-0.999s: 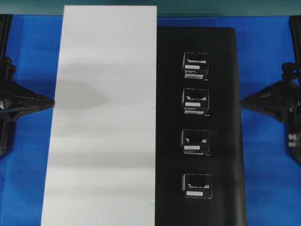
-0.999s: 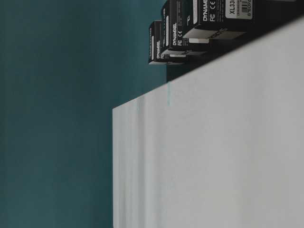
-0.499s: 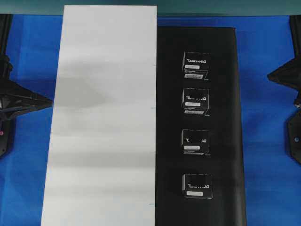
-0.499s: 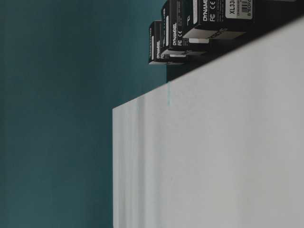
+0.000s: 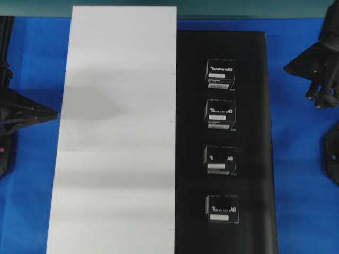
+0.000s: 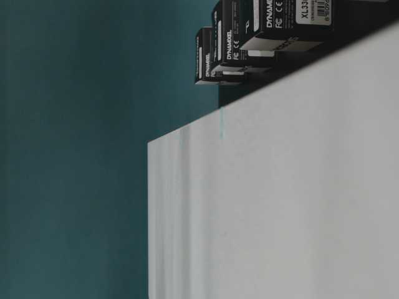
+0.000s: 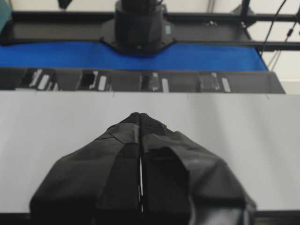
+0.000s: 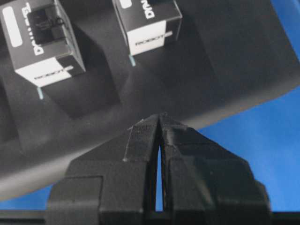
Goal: Place the box from the black base onto the white base.
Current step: 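Move the right gripper over the top black DYNAMIXEL box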
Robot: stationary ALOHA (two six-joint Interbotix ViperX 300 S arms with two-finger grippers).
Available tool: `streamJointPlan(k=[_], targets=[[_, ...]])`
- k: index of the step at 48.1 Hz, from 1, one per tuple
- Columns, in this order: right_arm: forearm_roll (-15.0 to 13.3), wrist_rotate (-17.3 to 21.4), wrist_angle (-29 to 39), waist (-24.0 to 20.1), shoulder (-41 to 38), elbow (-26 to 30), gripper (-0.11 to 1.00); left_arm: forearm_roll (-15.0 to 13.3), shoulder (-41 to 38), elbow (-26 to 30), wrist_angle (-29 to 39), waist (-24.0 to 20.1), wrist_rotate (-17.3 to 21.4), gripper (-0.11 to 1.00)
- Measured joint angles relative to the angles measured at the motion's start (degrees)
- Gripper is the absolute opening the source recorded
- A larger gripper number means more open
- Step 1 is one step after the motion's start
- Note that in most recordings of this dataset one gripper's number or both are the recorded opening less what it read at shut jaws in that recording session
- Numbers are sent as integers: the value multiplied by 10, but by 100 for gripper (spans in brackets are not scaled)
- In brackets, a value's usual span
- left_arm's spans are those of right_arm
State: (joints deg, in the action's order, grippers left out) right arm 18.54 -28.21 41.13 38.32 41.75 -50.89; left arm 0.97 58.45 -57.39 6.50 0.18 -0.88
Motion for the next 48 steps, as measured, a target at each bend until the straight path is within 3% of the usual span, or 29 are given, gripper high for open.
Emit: streamJointPlan(k=[8, 13, 19, 31, 36, 44, 48], targets=[[83, -121, 6, 52, -45, 8, 3, -1, 0, 2, -1, 0, -2, -6], [114, -177, 26, 70, -76, 23, 4, -1, 0, 2, 0, 0, -8, -6], [121, -217, 55, 73, -124, 50, 6, -1, 0, 3, 0, 0, -16, -6], [123, -257, 62, 75, -186, 94, 17, -1, 0, 3, 0, 0, -16, -6], [123, -260, 60, 74, -195, 97, 31, -1, -1, 3, 0, 0, -16, -6], [124, -259, 58, 69, -208, 98, 78, 0, -1, 3, 0, 0, -16, -6], [123, -259, 59, 62, -221, 100, 95, 0, -1, 3, 0, 0, -16, -6]])
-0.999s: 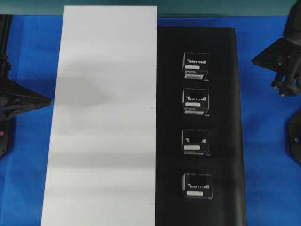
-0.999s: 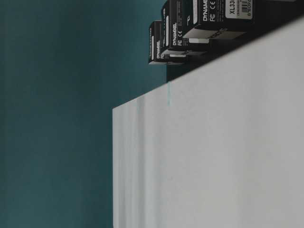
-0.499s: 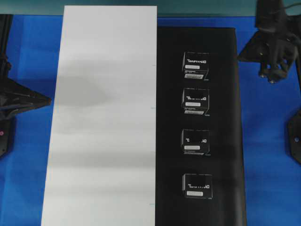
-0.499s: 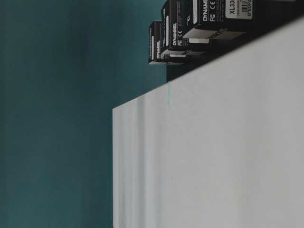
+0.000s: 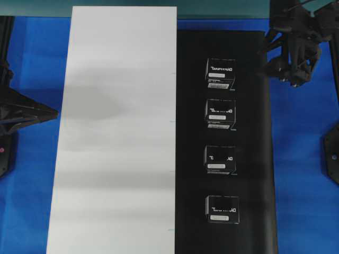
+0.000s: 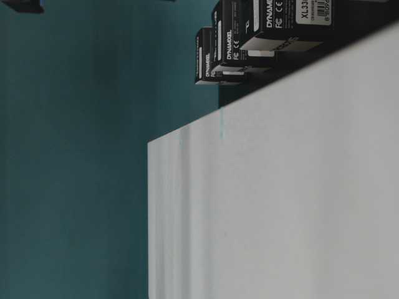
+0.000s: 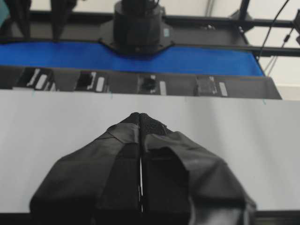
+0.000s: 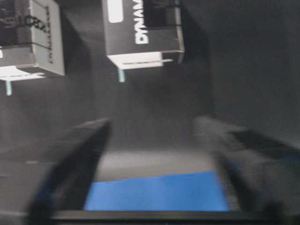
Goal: Place the box from the black base onto the white base.
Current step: 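Move the right gripper over the top black DYNAMIXEL box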
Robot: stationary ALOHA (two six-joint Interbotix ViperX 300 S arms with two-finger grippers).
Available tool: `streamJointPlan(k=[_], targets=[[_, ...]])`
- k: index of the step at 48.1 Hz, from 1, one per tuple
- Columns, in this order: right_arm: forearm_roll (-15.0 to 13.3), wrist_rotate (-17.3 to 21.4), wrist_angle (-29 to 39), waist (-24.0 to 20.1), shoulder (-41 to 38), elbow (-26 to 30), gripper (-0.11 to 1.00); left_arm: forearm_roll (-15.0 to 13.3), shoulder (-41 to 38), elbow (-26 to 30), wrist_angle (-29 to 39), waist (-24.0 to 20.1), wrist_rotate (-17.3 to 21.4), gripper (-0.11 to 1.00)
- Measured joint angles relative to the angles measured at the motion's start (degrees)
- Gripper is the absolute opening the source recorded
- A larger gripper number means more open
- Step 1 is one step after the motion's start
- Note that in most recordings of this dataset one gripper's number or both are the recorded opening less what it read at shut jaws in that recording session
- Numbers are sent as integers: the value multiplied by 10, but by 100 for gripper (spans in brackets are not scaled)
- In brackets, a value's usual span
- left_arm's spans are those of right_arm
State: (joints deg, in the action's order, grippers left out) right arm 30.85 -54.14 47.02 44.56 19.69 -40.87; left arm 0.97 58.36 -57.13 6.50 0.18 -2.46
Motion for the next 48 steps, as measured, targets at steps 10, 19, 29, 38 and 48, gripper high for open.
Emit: streamJointPlan(k=[10, 19, 29, 38, 48], targets=[[0, 0, 7, -19, -35, 11, 99, -1, 0, 0, 0, -2, 0, -6], [0, -1, -1, -26, -53, 19, 100, -1, -1, 0, 0, -2, 1, -6], [1, 0, -22, -26, -73, 24, 100, -1, 0, 0, 0, -2, 0, -6], [0, -1, -25, -30, -96, 30, 100, -1, 0, 0, -1, -2, 0, -6], [0, -1, -41, -38, -110, 33, 100, 0, -1, 0, 0, -2, 0, -6]])
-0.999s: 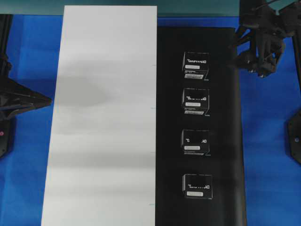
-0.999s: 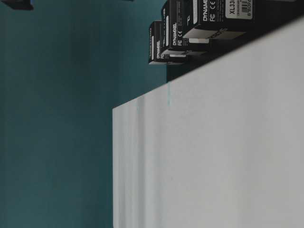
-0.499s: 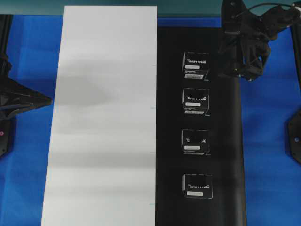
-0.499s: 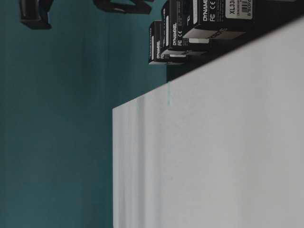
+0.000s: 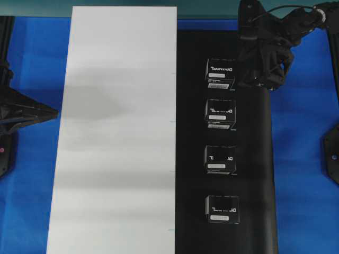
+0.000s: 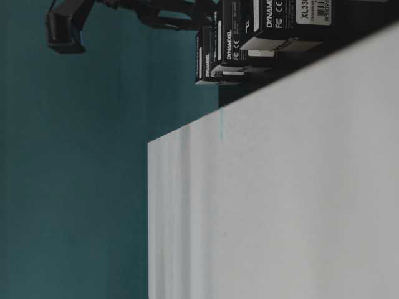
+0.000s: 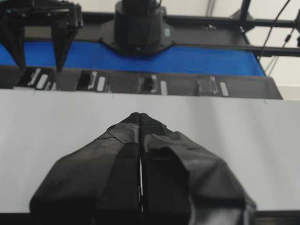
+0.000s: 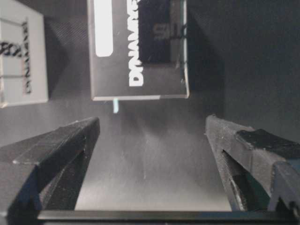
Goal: Place the box from the black base onto the white base.
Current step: 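Move the right gripper over the top black DYNAMIXEL box, then lower the right gripper and close it on the top box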
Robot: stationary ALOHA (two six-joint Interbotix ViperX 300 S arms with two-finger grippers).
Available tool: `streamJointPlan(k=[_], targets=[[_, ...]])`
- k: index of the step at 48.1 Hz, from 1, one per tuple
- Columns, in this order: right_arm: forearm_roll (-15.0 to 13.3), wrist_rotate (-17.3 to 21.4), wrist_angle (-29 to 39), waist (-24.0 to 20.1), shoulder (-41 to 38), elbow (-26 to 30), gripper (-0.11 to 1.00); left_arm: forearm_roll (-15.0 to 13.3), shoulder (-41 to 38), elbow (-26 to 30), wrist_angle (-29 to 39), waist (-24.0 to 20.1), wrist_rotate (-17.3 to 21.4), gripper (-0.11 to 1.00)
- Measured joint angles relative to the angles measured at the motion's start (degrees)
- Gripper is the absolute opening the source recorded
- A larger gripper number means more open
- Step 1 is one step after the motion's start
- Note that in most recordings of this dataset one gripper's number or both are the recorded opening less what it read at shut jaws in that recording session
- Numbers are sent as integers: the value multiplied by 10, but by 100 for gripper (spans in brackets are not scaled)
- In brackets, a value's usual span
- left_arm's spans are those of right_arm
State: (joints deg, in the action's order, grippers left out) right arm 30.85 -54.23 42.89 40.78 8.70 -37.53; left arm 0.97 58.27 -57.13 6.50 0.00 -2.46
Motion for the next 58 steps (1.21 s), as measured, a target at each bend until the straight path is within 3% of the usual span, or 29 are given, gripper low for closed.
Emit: streamJointPlan(k=[58], targets=[[2, 0, -106, -58, -37, 2, 99, -1, 0, 0, 2, 0, -1, -6]])
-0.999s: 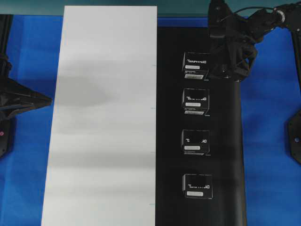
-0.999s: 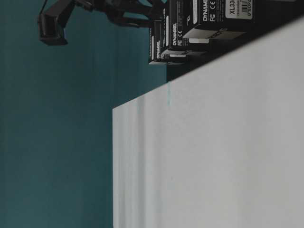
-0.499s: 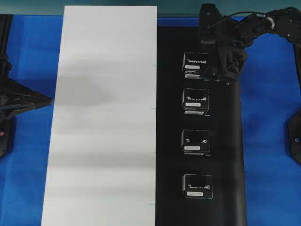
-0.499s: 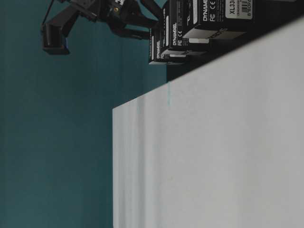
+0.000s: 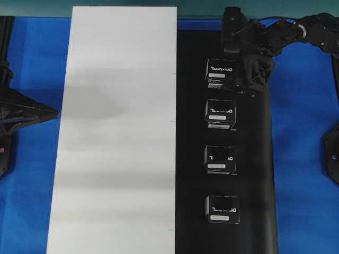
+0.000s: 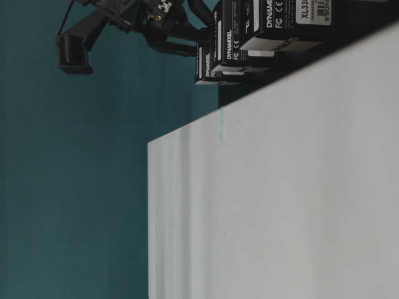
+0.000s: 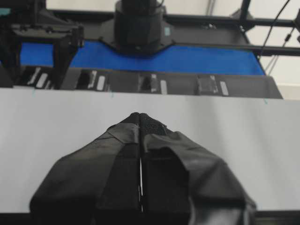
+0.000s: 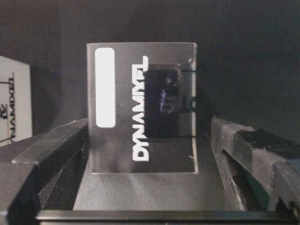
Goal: Place the box from the black base onto the white base.
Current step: 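Lower the right gripper and close it on the top box, then lift the box and carry it left over the white base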
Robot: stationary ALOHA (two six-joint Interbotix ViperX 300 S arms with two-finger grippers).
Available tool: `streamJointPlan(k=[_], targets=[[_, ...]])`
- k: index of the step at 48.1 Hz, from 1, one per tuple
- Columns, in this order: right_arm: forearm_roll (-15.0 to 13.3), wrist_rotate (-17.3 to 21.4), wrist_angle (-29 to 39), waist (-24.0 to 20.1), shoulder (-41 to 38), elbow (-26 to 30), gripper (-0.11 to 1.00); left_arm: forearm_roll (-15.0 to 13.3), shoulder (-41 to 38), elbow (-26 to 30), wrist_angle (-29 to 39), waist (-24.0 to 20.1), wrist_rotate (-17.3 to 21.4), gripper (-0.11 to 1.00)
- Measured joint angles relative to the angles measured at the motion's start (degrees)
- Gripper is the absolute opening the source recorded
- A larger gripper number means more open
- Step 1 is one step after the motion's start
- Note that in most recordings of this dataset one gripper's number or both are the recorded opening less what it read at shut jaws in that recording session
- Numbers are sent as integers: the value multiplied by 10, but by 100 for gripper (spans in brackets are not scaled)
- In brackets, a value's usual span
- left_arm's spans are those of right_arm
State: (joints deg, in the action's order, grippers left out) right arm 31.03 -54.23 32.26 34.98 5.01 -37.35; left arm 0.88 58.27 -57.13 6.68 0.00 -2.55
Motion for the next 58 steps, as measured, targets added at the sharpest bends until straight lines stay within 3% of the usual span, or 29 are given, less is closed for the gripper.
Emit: streamJointPlan(k=[6, 16, 23, 43, 58], targets=[[0, 2, -17, -7, 0, -3, 93, 0, 0, 0, 0, 0, 0, -6], [1, 4, -33, -15, 0, -7, 69, 1, 1, 0, -1, 0, 0, -6], [1, 4, -34, -18, 2, -11, 61, 1, 1, 0, 0, 0, 0, -6], [1, 24, -12, -23, 34, -12, 59, 0, 0, 0, 0, 0, 0, -6], [-3, 48, 98, -13, 62, 62, 59, 0, 0, 0, 0, 0, 0, -6]])
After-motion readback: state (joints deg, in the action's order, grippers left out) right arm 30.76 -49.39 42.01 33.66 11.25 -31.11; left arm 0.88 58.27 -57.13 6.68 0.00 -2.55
